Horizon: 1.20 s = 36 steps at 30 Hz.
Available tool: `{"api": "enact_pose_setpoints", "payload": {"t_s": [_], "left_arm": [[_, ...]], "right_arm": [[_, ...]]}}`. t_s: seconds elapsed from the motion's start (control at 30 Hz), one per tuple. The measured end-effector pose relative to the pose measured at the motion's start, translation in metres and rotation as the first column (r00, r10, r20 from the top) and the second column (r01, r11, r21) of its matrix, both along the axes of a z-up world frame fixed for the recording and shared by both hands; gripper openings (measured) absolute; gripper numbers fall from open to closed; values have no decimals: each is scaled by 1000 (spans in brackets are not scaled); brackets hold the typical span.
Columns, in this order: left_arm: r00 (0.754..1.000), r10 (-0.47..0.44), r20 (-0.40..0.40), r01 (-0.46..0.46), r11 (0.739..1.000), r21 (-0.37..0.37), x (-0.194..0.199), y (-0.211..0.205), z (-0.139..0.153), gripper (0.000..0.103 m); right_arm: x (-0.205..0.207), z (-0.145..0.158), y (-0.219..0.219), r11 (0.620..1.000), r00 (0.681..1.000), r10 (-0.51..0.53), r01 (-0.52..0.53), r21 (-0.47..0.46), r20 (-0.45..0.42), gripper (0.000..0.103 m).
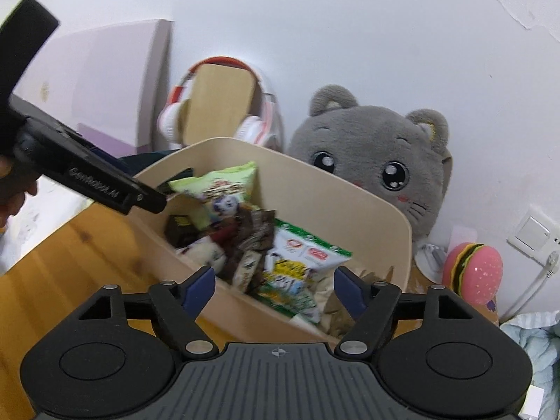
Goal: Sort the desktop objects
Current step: 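Move both tools back to the clear bag and blue-and-white box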
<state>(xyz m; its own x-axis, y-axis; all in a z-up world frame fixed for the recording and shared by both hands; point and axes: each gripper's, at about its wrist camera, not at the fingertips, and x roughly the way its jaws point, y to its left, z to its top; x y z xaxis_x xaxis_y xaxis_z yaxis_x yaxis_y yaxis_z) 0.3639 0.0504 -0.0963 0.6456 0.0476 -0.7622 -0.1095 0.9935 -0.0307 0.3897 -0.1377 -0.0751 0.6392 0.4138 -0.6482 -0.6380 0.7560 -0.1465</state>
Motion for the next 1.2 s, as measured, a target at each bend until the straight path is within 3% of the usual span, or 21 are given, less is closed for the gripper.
{"api": "enact_pose_setpoints", "payload": {"t_s": [0.2,0.47,0.87,1.2], "left_arm": [[999,11,-52,-11,1000,13,-34,-4,-13,68],[985,24,-170,-31,999,-39,-75,-18,-46,68],[971,-32,-238,1,992,-126,-111,-46,-80,68],[956,-65,-287,32,992,-119,-118,-57,-104,71]], "right_arm": [[-37,-9,7,994,995,96,-96,-52,0,87],[-70,-39,13,978,985,155,-164,-131,-73,90],[-86,-64,1,972,984,108,-134,-193,-139,97],[-87,-71,-3,973,984,84,-115,-201,-156,98]]}}
